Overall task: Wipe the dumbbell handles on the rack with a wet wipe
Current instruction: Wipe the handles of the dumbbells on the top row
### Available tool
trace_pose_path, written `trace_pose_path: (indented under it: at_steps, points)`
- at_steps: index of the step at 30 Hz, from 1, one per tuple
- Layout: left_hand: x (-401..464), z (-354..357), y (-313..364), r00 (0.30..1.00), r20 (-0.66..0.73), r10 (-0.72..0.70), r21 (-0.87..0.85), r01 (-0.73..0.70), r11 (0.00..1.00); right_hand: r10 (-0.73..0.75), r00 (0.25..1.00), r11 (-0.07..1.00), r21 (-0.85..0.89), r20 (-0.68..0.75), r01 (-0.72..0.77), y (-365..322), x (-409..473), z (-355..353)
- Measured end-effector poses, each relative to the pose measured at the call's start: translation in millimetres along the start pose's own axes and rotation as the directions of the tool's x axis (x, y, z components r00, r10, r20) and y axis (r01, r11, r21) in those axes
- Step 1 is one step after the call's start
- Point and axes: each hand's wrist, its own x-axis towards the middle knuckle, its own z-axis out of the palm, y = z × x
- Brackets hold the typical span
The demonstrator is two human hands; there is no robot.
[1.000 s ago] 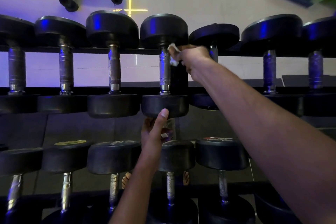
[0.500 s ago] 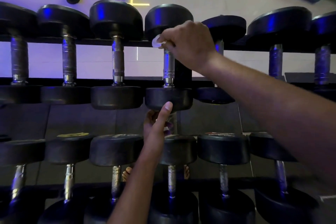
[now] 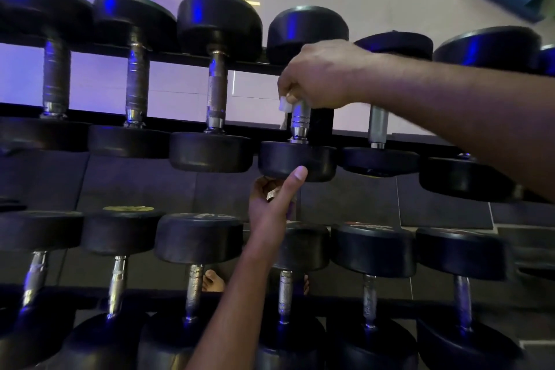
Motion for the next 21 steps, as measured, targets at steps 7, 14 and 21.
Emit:
trace_pose_path:
  at_steps: [7, 14, 21]
  points:
    - [1, -3, 2, 0.999, 0.015, 0.029, -0.007, -0.028, 1.000, -0.048, 0.975, 0.998, 0.050, 0.218, 0.038, -15, 7, 9]
    - [4, 0, -2, 1.000, -0.013, 0.015, -0.037, -0.016, 0.999, -0.086, 0.952, 0.986, 0.160, 0.293, 0.040, -23, 11, 13]
    - [4, -7, -7, 0.999, 0.034, -0.001, -0.028, 0.002, 1.000, -0.001, 0.967, 0.959, 0.273, 0.253, -0.070, -24, 2, 11]
